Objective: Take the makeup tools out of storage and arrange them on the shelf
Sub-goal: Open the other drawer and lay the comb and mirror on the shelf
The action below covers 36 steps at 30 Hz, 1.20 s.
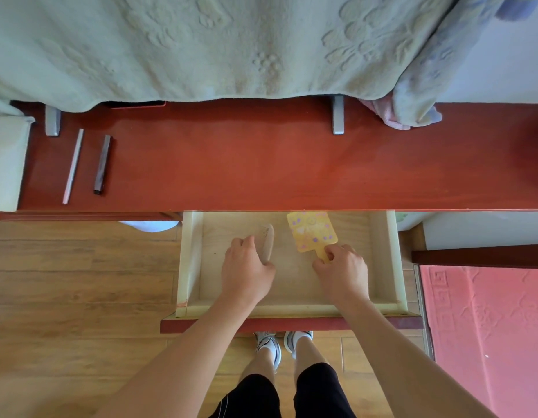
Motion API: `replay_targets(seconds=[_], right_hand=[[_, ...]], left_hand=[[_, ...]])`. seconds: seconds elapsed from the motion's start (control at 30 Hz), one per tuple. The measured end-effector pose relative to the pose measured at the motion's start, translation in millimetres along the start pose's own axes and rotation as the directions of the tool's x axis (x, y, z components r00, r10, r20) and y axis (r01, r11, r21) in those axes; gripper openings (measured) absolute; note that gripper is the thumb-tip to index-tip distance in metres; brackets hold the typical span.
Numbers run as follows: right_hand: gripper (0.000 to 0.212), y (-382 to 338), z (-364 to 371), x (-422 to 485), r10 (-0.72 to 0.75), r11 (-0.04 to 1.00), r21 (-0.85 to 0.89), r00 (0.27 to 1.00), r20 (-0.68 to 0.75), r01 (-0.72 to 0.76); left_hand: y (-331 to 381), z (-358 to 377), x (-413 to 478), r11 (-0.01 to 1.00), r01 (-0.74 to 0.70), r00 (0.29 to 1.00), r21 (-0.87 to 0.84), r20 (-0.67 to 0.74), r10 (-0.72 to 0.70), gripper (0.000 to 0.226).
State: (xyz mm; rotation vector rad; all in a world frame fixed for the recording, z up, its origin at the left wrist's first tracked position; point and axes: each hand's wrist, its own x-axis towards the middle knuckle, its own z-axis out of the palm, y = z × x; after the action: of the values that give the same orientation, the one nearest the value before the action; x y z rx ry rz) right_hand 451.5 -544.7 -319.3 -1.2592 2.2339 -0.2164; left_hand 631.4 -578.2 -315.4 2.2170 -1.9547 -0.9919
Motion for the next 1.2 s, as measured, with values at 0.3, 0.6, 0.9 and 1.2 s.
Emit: replay_targets(seconds=[0.3,0.6,0.9,1.2], right_hand=[[0.007,-6,-35,-36,-0.061,0.998,-0.001,0.998,-0.021,0.061],[0.006,-20,-51,-64,-0.074,0.997,0.037,0.997,-0.004,0.074],[0.006,-31,-68,-73,-0.077,0.995,0.06,0.993,-0.084,0.082],[0.005,-60,-83,-44,-0.093,0.991,0.08,0.984,-0.154,0.107]], left_hand=[[8,-39,-31,0.999,-0.007,0.999,-0.043,-0.05,0.005,0.062],[19,-69,-41,0.997,-0.022,0.997,-0.076,-0.08,0.015,0.056],[23,-87,-42,0.993,-0.032,0.993,-0.113,-0.117,0.019,0.056],[36,-108,-21,0.987,-0.04,0.987,-0.156,-0.158,0.015,0.056]])
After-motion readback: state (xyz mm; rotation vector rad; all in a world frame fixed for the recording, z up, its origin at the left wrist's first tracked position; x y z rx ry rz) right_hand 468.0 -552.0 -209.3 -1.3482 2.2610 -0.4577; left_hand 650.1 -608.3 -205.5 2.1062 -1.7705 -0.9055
